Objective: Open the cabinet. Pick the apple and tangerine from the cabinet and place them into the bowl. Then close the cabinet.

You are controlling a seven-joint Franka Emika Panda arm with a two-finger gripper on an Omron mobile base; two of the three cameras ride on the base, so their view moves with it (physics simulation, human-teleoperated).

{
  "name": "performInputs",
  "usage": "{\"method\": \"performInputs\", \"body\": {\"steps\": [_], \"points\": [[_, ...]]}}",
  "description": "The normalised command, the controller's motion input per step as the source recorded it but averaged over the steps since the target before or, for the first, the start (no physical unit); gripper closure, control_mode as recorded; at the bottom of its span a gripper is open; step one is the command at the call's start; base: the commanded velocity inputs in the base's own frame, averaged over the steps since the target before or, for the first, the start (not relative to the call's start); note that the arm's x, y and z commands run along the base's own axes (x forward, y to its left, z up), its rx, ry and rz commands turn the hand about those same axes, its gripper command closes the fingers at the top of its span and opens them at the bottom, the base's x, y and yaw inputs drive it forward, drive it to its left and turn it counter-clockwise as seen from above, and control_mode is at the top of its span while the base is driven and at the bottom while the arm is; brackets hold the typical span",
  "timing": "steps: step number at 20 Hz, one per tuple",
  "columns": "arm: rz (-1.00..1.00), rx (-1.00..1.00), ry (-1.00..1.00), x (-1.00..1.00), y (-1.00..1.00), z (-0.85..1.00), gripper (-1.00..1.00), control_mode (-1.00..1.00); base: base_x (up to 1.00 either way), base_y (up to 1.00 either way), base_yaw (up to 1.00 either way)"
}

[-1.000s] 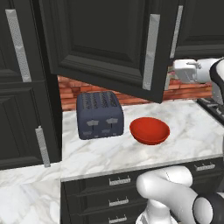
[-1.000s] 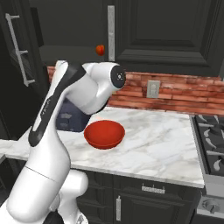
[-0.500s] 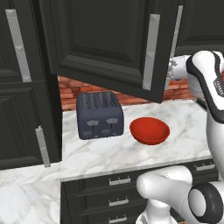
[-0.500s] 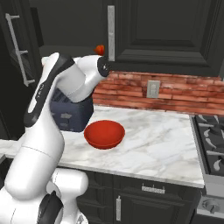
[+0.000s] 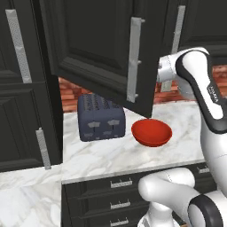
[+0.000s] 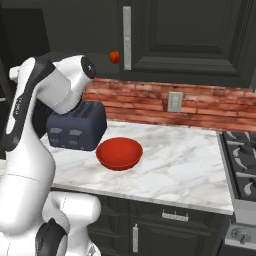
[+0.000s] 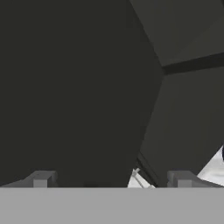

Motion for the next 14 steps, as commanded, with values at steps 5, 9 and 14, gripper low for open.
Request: {"method": "performInputs", "body": {"steps": [5,9,14], "points": [[0.02,-0.05,-0.03,-0.27,0.98,-0.01,-1.00,-1.00,0.00,0.00,0.00],[0.00,0.00,0.00,0.01,0.44,-0.03,-1.00,-1.00,0.00,0.00,0.00],[0.00,0.02,-0.05,-0.01,-0.27,0.08,-1.00,-1.00,0.00,0.00,0.00]]}}
